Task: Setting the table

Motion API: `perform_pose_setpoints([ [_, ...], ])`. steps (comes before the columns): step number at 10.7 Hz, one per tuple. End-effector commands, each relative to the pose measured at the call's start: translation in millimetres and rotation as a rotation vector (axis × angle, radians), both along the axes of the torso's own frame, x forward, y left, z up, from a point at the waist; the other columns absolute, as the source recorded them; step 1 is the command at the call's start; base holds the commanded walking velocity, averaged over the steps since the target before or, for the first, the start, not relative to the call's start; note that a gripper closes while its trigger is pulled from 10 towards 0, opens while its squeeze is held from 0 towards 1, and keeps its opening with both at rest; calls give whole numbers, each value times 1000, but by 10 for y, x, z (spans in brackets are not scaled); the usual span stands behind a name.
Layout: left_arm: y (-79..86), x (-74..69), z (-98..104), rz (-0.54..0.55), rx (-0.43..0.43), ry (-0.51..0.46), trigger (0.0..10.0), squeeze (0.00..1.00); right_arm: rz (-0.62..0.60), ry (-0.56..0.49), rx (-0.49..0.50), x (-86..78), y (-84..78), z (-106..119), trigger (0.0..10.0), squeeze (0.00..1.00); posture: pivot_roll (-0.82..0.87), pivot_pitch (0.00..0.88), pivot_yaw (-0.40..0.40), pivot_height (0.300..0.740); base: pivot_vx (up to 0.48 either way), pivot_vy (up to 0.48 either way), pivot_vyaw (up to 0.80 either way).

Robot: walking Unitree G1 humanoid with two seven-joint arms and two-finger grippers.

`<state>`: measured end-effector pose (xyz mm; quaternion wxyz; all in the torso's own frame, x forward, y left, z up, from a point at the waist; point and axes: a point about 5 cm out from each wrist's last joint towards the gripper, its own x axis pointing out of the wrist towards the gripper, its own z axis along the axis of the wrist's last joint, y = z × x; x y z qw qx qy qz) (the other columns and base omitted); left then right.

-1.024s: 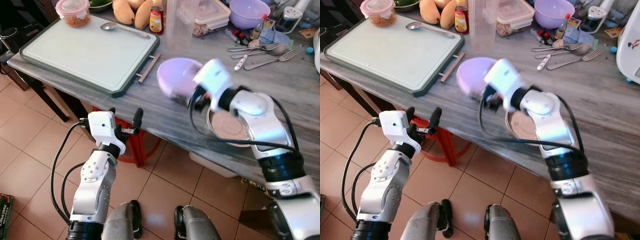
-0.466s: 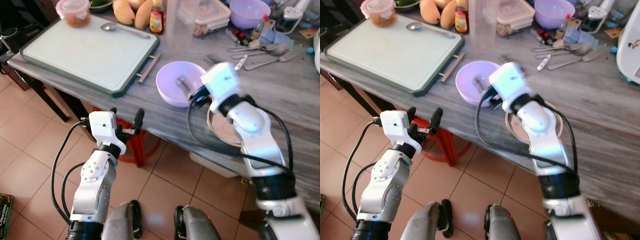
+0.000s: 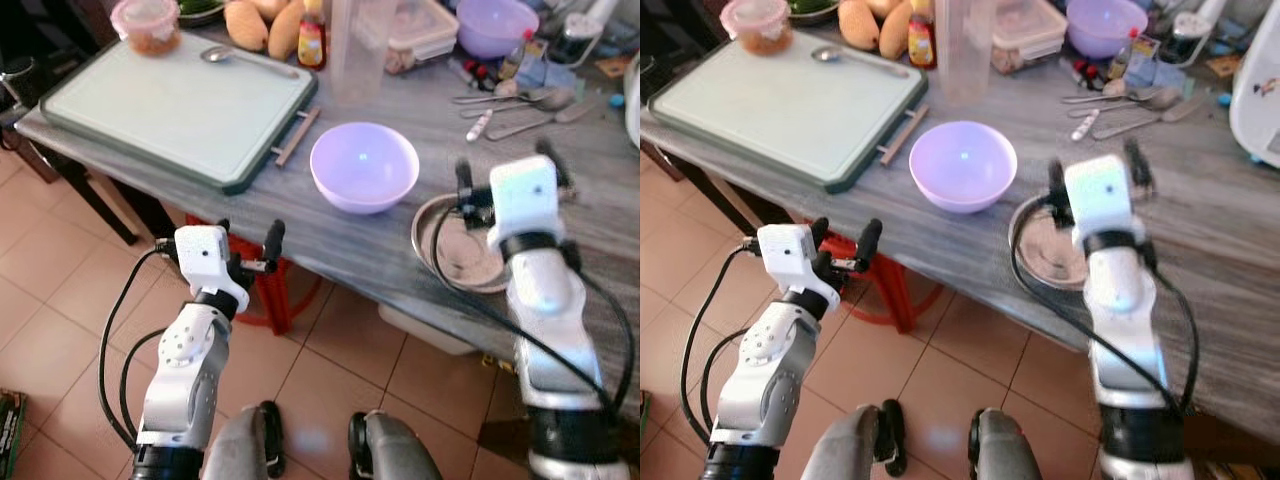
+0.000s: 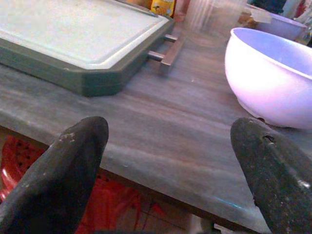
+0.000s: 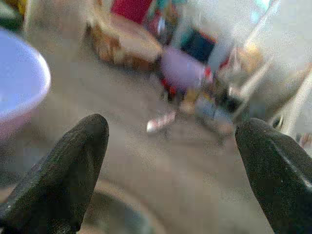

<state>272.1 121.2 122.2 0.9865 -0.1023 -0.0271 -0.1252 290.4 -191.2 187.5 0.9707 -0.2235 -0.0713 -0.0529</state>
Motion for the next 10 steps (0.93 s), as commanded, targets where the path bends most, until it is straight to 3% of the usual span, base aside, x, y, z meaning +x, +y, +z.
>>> perform_pose_setpoints([
  [1, -1, -22, -1, -8, 4, 6, 10000, 0, -20, 31, 37, -37, -37, -28, 10000, 0, -68, 193, 26, 740, 0, 0, 0],
  [5, -3, -51, -9, -7, 7, 14, 10000, 0, -11, 278, 167, -94, -11, -364, 10000, 0, -68, 206, 19, 740, 0, 0, 0],
  [10, -10, -51, -14, -7, 8, 20, 10000, 0, 103, 424, 240, -137, 165, -485, 10000, 0, -69, 208, 16, 740, 0, 0, 0],
])
